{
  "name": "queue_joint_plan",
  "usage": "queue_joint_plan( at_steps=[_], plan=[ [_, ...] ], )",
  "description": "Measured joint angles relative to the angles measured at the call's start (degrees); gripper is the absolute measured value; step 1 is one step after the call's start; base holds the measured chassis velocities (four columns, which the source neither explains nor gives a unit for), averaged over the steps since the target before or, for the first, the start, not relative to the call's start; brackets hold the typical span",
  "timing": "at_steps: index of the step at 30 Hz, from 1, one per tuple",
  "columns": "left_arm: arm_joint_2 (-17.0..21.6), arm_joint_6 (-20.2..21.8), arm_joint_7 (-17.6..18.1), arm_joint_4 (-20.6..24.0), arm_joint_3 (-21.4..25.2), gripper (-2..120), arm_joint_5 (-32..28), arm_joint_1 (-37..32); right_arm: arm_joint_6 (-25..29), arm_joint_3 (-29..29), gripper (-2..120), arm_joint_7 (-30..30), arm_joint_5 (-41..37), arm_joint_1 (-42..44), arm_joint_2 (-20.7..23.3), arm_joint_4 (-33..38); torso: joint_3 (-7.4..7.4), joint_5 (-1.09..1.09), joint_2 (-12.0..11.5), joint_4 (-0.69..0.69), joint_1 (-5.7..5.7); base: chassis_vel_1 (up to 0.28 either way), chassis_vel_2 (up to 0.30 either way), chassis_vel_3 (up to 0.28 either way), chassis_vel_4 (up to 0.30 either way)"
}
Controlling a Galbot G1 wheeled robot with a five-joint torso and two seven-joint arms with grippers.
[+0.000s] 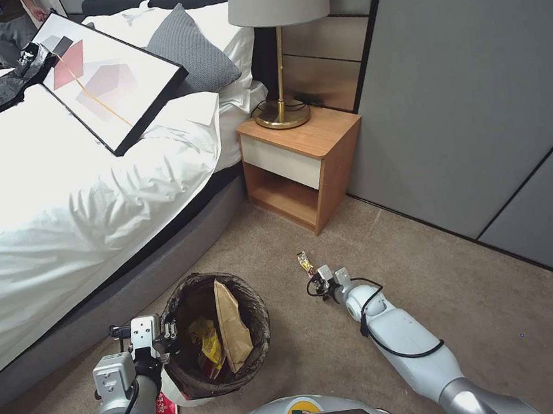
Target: Pick up the trash bin, then pick up the garbage from the floor and place it into the trash bin.
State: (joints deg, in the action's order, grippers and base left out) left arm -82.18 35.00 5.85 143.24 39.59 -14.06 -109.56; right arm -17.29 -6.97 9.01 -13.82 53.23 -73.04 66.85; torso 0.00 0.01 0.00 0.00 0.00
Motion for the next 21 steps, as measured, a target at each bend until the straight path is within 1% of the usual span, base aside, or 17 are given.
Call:
queue_joint_plan(
  at_steps=[3,4,7,8,9,11,12,14,15,18,19,21],
  plan=[
    [0.03,0.00,-0.01,0.00,0.18,7,0.02,0.25,-0.25,-2.84,0,-0.16,-1.02,4.31,3.64,13.13,0.00,0.00,0.00,0.01,0.00,0.000,0.000,0.000,0.000],
    [0.03,0.00,-0.01,0.00,0.18,7,0.02,0.25,-0.25,-2.84,0,-0.16,-1.02,4.31,3.64,13.13,0.00,0.00,0.00,0.01,0.00,0.000,0.000,0.000,0.000],
    [-0.12,-0.04,0.04,0.00,0.09,7,0.08,0.50,-0.50,-6.24,0,-0.16,-1.05,8.45,6.80,23.93,0.00,0.00,0.00,-0.02,0.00,0.000,0.000,0.000,0.000],
    [-0.12,-0.04,0.04,0.00,0.09,7,0.08,0.50,-0.50,-6.24,0,-0.16,-1.05,8.45,6.80,23.93,0.00,0.00,0.00,-0.02,0.00,0.000,0.000,0.000,0.000],
    [-0.02,-0.04,0.04,0.00,-0.06,7,0.08,0.56,-0.72,-7.72,0,-0.21,-1.21,10.34,8.33,29.34,-0.01,0.00,0.01,-0.01,0.00,0.000,0.000,0.000,0.000],
    [0.25,-0.04,0.04,0.00,-0.29,7,0.07,0.65,-1.47,-9.74,0,-0.37,-1.95,13.24,10.95,37.37,0.00,0.00,0.00,0.00,0.00,0.000,0.000,0.000,0.000],
    [0.25,-0.04,0.04,0.00,-0.29,7,0.07,0.65,-1.47,-9.74,0,-0.37,-1.95,13.24,10.95,37.37,0.00,0.00,0.00,0.00,0.00,0.000,0.000,0.000,0.000],
    [0.44,-0.04,0.03,0.00,-0.50,7,0.09,0.69,-2.82,-11.47,0,-1.35,-4.73,15.71,13.82,46.41,-0.01,0.00,0.00,-0.02,0.00,0.000,0.000,0.000,0.000],
    [0.44,-0.04,0.03,0.00,-0.50,7,0.09,0.69,-2.82,-11.47,0,-1.35,-4.73,15.71,13.82,46.41,-0.01,0.00,0.00,-0.02,0.00,0.000,0.000,0.000,0.000],
    [0.92,-0.03,-0.01,0.00,-0.53,7,0.07,0.79,-5.77,-12.06,0,-4.60,-11.58,16.13,16.56,56.91,-0.01,-0.01,0.00,0.01,0.00,0.000,0.000,0.000,0.000],
    [0.92,-0.03,-0.01,0.00,-0.53,7,0.07,0.79,-5.77,-12.06,0,-4.60,-11.58,16.13,16.56,56.91,-0.01,-0.01,0.00,0.01,0.00,0.000,0.000,0.000,0.000],
    [1.27,-0.03,-0.02,0.00,-0.57,7,0.03,0.83,-8.35,-11.34,0,-7.08,-16.97,15.62,18.18,63.29,-0.01,-0.01,0.00,0.01,0.00,0.000,0.000,0.000,0.000]
  ],
)
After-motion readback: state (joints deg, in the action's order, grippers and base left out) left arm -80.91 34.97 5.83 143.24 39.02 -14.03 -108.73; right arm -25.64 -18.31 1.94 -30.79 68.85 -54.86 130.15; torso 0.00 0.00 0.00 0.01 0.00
